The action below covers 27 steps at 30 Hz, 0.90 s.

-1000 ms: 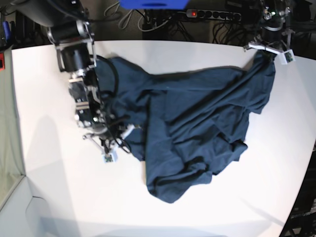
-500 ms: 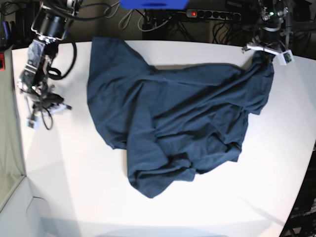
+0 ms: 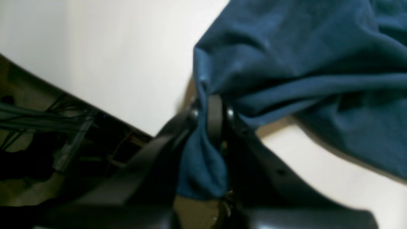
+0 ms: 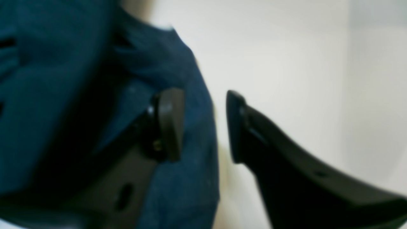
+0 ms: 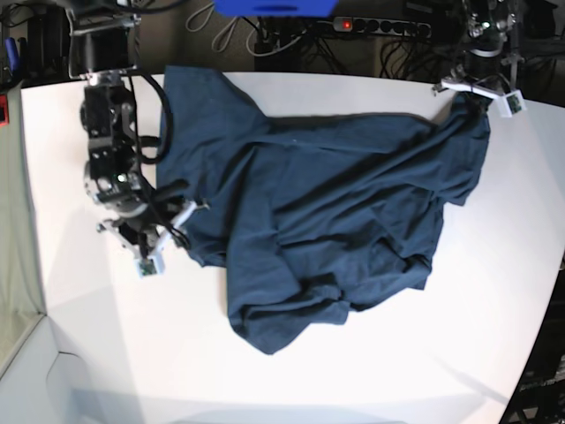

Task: Layout the t-shirt on the table in an organized manner, then fold the t-shirt properly
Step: 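Grasp the shirt with the right gripper and stretch it away from the left gripper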

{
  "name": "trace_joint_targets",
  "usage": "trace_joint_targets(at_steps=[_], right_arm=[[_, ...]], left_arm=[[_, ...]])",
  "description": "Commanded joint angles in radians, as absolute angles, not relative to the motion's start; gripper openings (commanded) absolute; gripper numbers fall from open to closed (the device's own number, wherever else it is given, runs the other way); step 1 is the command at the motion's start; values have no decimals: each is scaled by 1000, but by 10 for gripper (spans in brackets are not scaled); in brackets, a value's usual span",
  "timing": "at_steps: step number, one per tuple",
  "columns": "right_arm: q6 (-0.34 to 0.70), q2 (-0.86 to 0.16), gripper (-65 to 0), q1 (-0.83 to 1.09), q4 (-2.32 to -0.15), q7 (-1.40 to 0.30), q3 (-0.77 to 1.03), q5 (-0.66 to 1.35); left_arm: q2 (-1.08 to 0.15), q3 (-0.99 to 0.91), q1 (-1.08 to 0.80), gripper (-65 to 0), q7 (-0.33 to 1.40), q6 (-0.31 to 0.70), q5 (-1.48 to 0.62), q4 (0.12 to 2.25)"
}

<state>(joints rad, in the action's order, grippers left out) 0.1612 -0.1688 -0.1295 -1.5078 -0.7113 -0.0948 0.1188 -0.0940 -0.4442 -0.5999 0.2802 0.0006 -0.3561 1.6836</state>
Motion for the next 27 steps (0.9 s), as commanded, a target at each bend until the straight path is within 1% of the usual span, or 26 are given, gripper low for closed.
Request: trace_joint_targets(at_steps=[1, 3, 5, 12, 20, 22, 24, 26, 27], right_arm=[[159, -174, -315, -163, -1498, -691, -110, 119], [159, -176, -258, -193, -1460, -691, -148, 119], [159, -177, -234, -222, -1420, -690, -186, 119], [159, -171, -234, -320, -1264, -676, -242, 119], [159, -170, -237, -381, -1129, -590, -243, 119], [159, -170, -268, -387, -1086, -573, -243, 119], [159, -171, -345, -397, -1047, -552, -243, 119], [159, -171, -460, -403, -1013, -539, -243, 119], [159, -173, -542, -404, -990, -536, -243, 119]], left_arm=[[-101, -447, -607, -647, 254, -2, -357, 1701], [-79, -450, -607, -647, 254, -2, -357, 1702], [-68, -453, -607, -647, 254, -2, -357, 1702], [-62, -447, -608, -647, 254, -2, -357, 1732], [-70, -453, -608, -647, 254, -2, -357, 1725], [-70, -453, -608, -647, 254, -2, -357, 1724], [-70, -453, -608, -647, 254, -2, -357, 1724], [-71, -453, -608, -647, 254, -2, -357, 1724], [-71, -453, -608, -647, 254, -2, -357, 1724]])
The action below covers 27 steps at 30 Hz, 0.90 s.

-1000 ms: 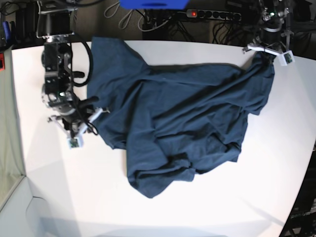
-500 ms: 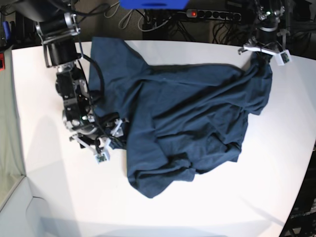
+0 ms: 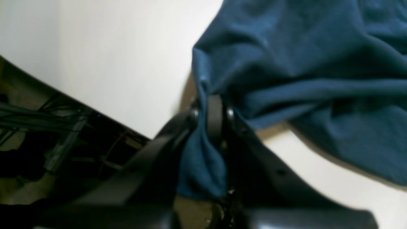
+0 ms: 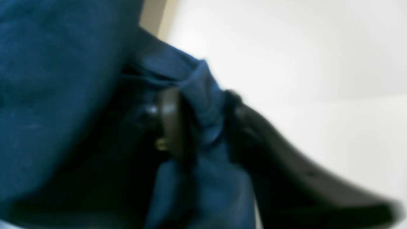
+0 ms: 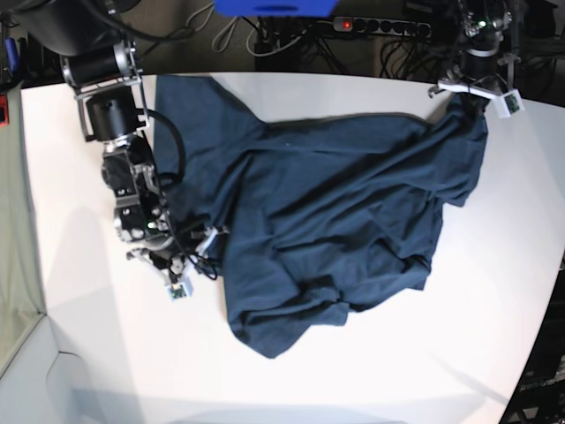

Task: Layout the t-shirt on the table in an organized manner, then fold the t-shirt properly
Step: 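Grasp the shirt with the right gripper and stretch it away from the left gripper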

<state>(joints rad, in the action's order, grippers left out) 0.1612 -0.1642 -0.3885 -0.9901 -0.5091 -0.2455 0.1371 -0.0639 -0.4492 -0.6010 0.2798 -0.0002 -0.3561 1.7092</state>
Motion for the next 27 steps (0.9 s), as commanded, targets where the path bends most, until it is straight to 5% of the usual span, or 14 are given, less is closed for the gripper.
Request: trace_joint_targets(at_steps=[1, 2, 10, 21, 27], right_arm=[[157, -174, -612, -406, -975, -533, -237, 119], [157, -177, -650, -418, -963, -533, -236, 119], [87, -228, -650, -390, -955, -570, -16, 120], [21, -191, -650, -183, -1386, -717, 483, 120], [19, -177, -650, -128, -1432, -785, 506, 120]], left_arm=[[-71, -453, -608, -647, 254, -2, -357, 1724], [-71, -453, -608, -647, 254, -2, -357, 1724], [-71, -453, -610, -647, 254, -2, -357, 1722], [-61, -447, -607, -647, 254, -2, -357, 1721], [-61, -447, -607, -647, 255, -2, -357, 1732]])
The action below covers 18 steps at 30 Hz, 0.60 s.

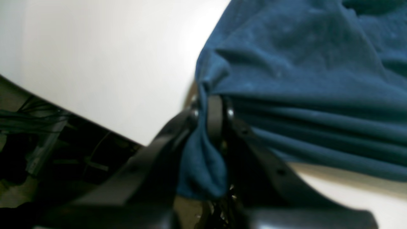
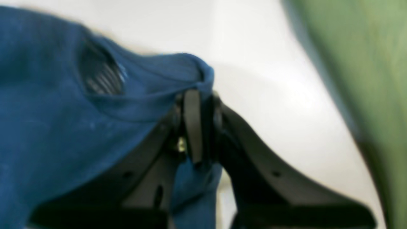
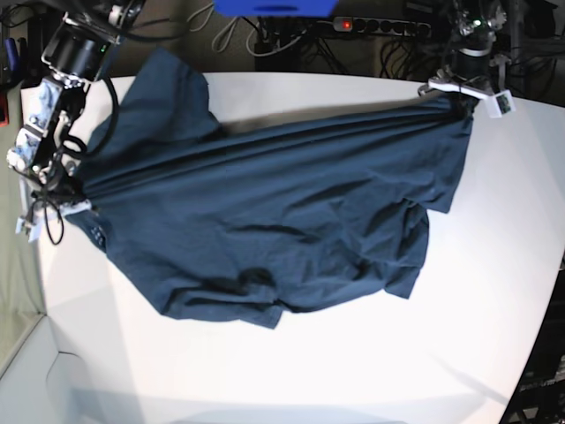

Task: Layout the t-shirt on the table in an organized manner, then fold the t-shirt properly
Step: 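Grasp the shirt with the right gripper and stretch it away from the left gripper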

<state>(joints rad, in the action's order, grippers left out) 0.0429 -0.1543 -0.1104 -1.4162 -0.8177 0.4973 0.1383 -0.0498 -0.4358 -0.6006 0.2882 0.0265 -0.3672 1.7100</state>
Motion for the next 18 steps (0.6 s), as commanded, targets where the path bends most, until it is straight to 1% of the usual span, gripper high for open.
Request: trace_joint_targets(at_steps=[1, 5, 8, 12, 13, 14, 15, 16, 18], right_arm=[[12, -179, -650, -122, -1425, -802, 506, 119], [-76, -182, -647, -125, -1394, -872, 512, 120], [-108, -179, -572, -125, -1399, -889, 512, 122], [-108, -177, -468, -122, -1400, -889, 507, 122], [-108, -177, -444, -122, -1400, -889, 507, 122], [-107, -177, -425, -122, -1400, -889, 507, 124], [-107, -177, -408, -122, -1400, -889, 507, 124], [-107, -177, -396, -122, -1400, -889, 507, 124], [-107, -177, -385, -120, -1400, -889, 507, 125]], left_arm=[[-61, -447, -607, -647, 255, -2, -357, 1732], [-61, -447, -613, -647, 255, -2, -357, 1732], [-61, -447, -615, -647, 255, -2, -357, 1732], [-68, -447, -610, -644, 259, -2, -406, 1730], [-73, -447, -610, -634, 259, -2, -430, 1730], [-74, -447, -610, -613, 259, -2, -447, 1730], [-77, -447, -610, -575, 259, -2, -461, 1730], [-82, -447, -610, -532, 259, -2, -472, 1730], [-88, -449, -613, -421, 259, -2, -486, 1730]])
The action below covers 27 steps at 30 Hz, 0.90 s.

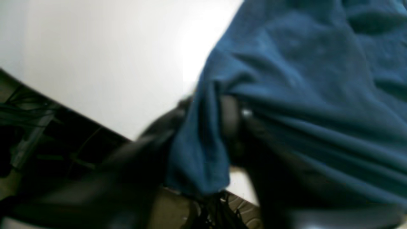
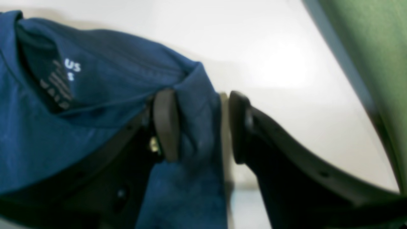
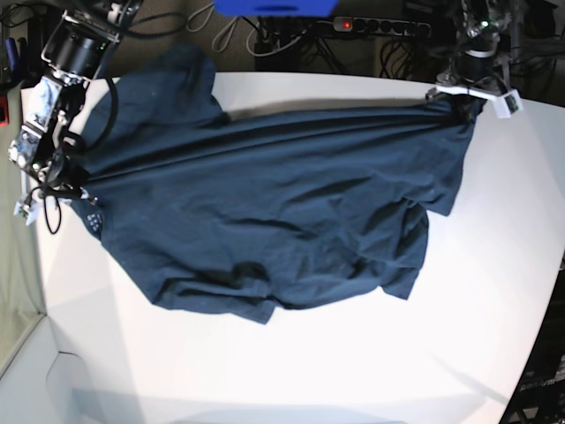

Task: Layout the t-shirt on the table in an organized manner, then fold the t-shirt properly
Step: 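Grasp the shirt with the right gripper and stretch it away from the left gripper, then release the left gripper and grasp the shirt hem near it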

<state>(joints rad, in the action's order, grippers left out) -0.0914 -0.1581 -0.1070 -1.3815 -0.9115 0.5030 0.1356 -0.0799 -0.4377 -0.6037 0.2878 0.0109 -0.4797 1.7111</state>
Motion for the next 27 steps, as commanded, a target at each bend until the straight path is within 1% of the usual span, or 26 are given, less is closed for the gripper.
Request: trace_joint_targets(at_steps=[1, 3, 4, 6, 8, 12, 15, 17, 19, 22, 27], right_arm=[[-107, -177, -385, -120, -1400, -889, 507, 125], [-107, -177, -385, -120, -1400, -889, 507, 125], [-107, -177, -385, -120, -1400, -889, 507, 125], [-107, -177, -385, -120, -1400, -883, 507, 125], [-99, -177, -382, -122, -1400, -881, 507, 125], [-35, -177, -381, -128, -1402, -886, 512, 125], [-19, -176, -381, -122, -1438, -886, 507, 125], [-19, -163, -381, -114, -1460, -886, 507, 125], [-19, -150, -381, -105, -1488, -881, 506, 125], [-19, -148, -381, -94, -1506, -881, 495, 125], [-19, -148, -384, -93, -1509, -881, 424, 125]], left_arm=[[-88, -450, -615, -371, 259, -2, -490, 1732], [-90, -453, -616, -280, 259, -2, -507, 1733], [-91, -453, -618, -251, 259, -2, -516, 1741], [-91, -472, -628, -219, 259, -2, -532, 1764], [-91, -504, -639, -218, 259, -2, -547, 1787], [-84, -613, -619, -218, 257, -2, -605, 1822], [-91, -694, -549, -218, 257, -2, -653, 1828], [-99, -708, -473, -218, 259, -1, -651, 1828], [-120, -682, -395, -218, 259, -1, -651, 1825], [-140, -591, -272, -218, 259, -8, -650, 1787], [-159, -438, -22, -218, 259, -13, -568, 1601]])
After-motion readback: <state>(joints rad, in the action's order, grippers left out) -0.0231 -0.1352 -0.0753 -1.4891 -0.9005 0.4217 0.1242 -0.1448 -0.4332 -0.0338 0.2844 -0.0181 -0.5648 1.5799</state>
